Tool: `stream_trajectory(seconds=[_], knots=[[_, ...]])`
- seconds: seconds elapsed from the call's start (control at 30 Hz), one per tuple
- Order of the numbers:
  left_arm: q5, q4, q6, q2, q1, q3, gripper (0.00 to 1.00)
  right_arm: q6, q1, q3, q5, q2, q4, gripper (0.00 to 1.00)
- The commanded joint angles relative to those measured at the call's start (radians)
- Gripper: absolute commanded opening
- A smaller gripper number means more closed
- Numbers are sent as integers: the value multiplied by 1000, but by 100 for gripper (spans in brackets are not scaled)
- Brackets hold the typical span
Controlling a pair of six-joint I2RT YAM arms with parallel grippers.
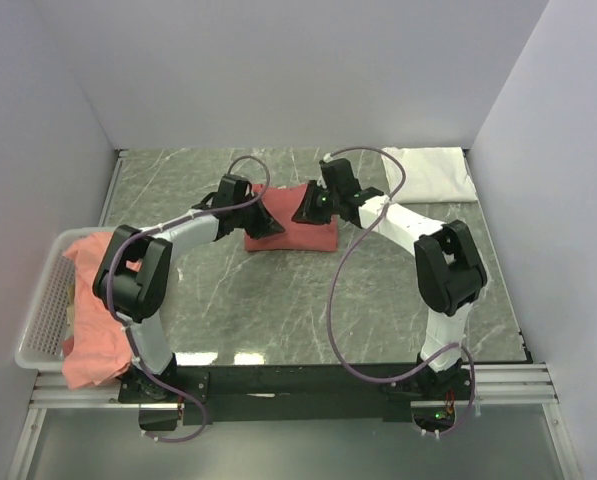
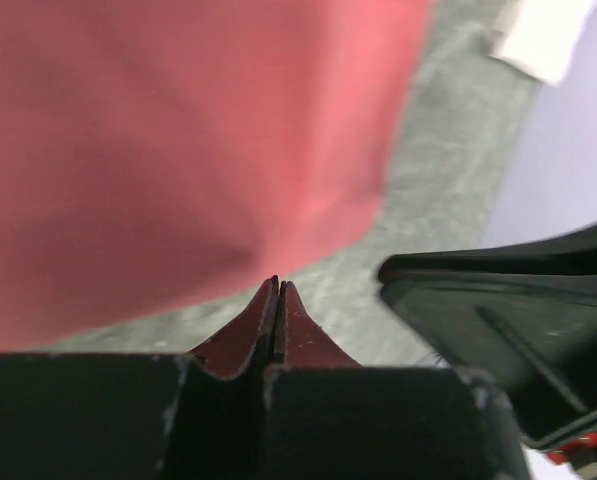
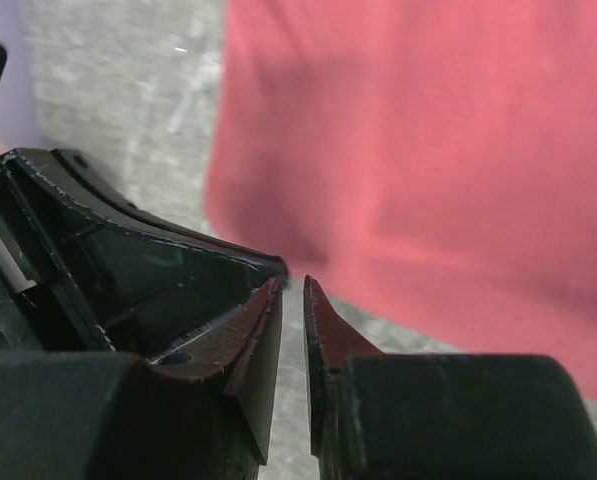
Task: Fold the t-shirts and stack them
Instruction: Fold the tshirt
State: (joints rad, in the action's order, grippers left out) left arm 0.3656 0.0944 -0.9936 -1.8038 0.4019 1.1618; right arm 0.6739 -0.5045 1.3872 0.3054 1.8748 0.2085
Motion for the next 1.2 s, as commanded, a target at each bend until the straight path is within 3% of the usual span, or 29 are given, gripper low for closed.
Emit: stream_trajectory(seconds=[0.0,0.23,0.4,0.77,1.07,1.17], knots=[[-40,-33,-16,-14,-14,-25,1,4,11,-8,-11,29,-55,22],[-123,42,-8,-173,-11,56,1,-22,11,59,-90,202,17,19],[-189,71,-33,-169,3,29,1,-14,9,32,-109,218,35,21],[-274,47,-102,33,96,-229,1,-13,-23,-212,-132,14,-4,23],[-292,8,-184,287,241,-493,1,19,-98,-534,-120,-232,-96,23],[-290,30,-191,357,244,-507,1,20,-101,-568,-103,-292,-95,23]])
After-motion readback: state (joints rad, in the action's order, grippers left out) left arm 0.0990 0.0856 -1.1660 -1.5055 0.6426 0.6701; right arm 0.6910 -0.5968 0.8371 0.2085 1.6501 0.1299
